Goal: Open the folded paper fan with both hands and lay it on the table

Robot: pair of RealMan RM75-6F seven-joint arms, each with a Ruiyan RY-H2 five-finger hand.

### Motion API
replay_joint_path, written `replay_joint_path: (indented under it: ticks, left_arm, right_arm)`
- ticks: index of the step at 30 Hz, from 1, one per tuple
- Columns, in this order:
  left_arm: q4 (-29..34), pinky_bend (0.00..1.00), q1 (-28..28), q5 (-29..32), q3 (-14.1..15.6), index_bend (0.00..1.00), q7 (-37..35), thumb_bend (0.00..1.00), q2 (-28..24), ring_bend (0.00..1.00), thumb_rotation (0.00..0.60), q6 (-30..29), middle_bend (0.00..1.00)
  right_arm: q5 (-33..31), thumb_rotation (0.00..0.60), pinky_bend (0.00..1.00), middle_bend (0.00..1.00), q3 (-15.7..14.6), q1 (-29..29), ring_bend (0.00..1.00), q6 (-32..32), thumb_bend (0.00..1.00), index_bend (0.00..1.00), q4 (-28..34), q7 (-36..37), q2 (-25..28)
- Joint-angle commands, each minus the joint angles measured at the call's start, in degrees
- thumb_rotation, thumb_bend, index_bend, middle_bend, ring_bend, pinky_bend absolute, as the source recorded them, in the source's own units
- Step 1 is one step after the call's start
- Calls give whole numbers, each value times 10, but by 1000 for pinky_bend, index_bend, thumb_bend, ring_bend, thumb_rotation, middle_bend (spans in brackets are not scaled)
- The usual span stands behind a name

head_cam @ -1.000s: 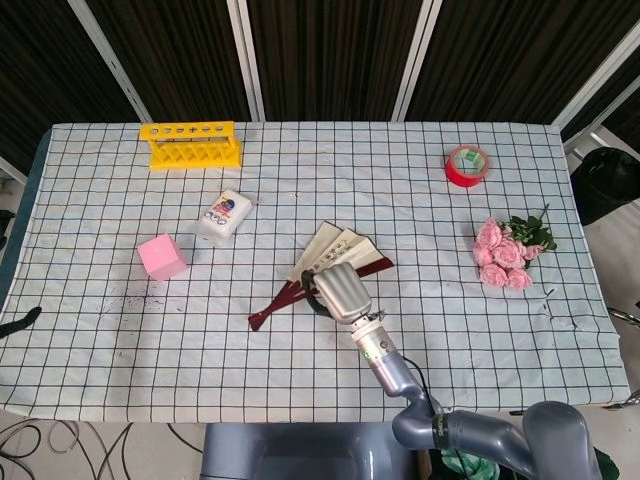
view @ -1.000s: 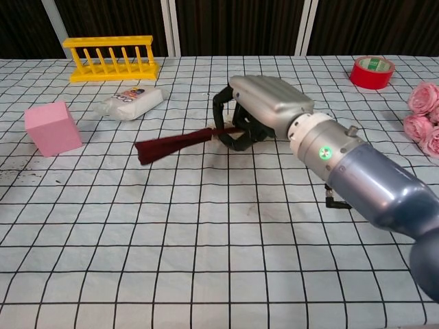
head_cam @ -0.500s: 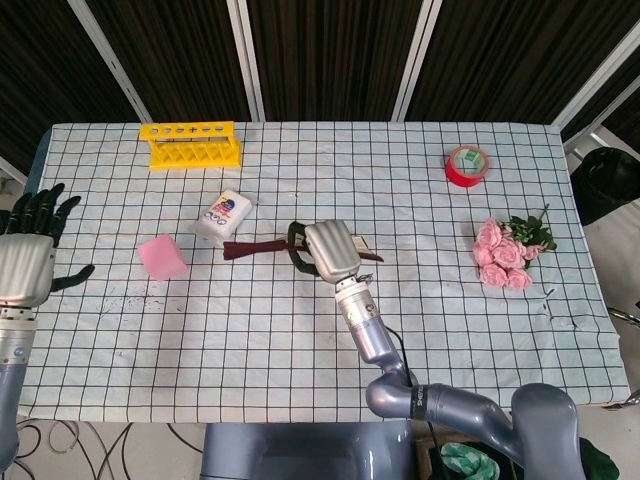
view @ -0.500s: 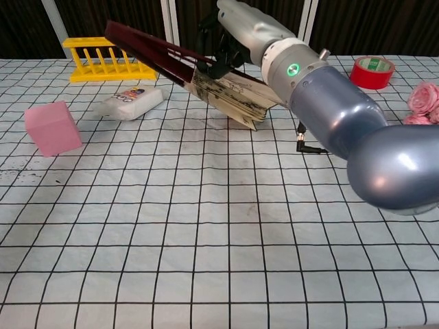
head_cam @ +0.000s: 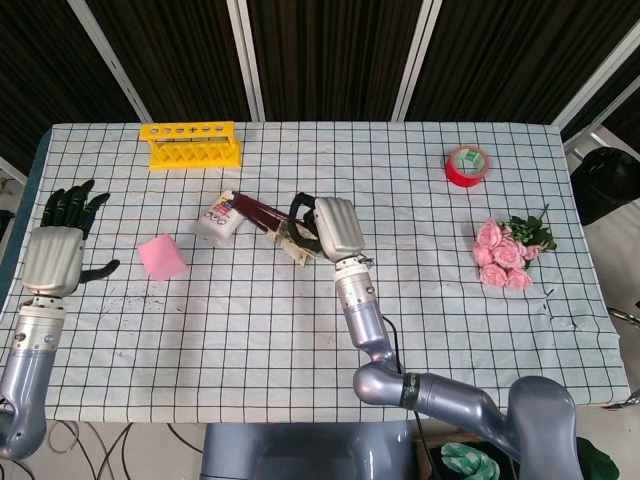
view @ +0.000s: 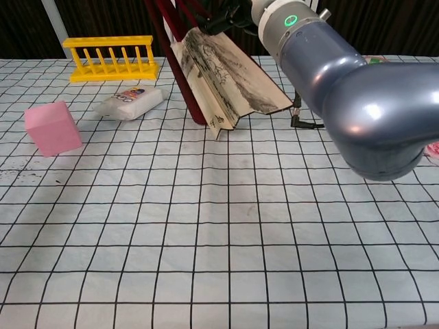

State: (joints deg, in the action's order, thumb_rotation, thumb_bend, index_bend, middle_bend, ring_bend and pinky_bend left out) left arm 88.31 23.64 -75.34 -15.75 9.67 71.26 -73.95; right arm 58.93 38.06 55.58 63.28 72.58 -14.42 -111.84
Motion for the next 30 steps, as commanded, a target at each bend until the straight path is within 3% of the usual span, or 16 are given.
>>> replay_joint_path:
  ticks: [1,7,15,30]
  left_arm:
    - [4,0,7,4,-3,146,1,30,7,0,600,3,0]
    - [15,0,28,21,-12,171,7,36,28,0,600,15,2]
    - [-2,18,72,64,-37,294,11,91,76,2,600,44,44]
    - [-38,37,130,121,-68,307,-7,115,123,2,600,91,75]
  right_arm:
    - [-18,600,918,982,14,11,1000,5,613,890,12,-6,5]
    - [-53,600,918,981,39,32,1000,15,615,891,32,-12,10]
    - [-98,600,918,981,56,50,1000,24,616,892,76,-35,31]
    - [-163,600,918,982,66,62,1000,47,620,892,121,-39,51]
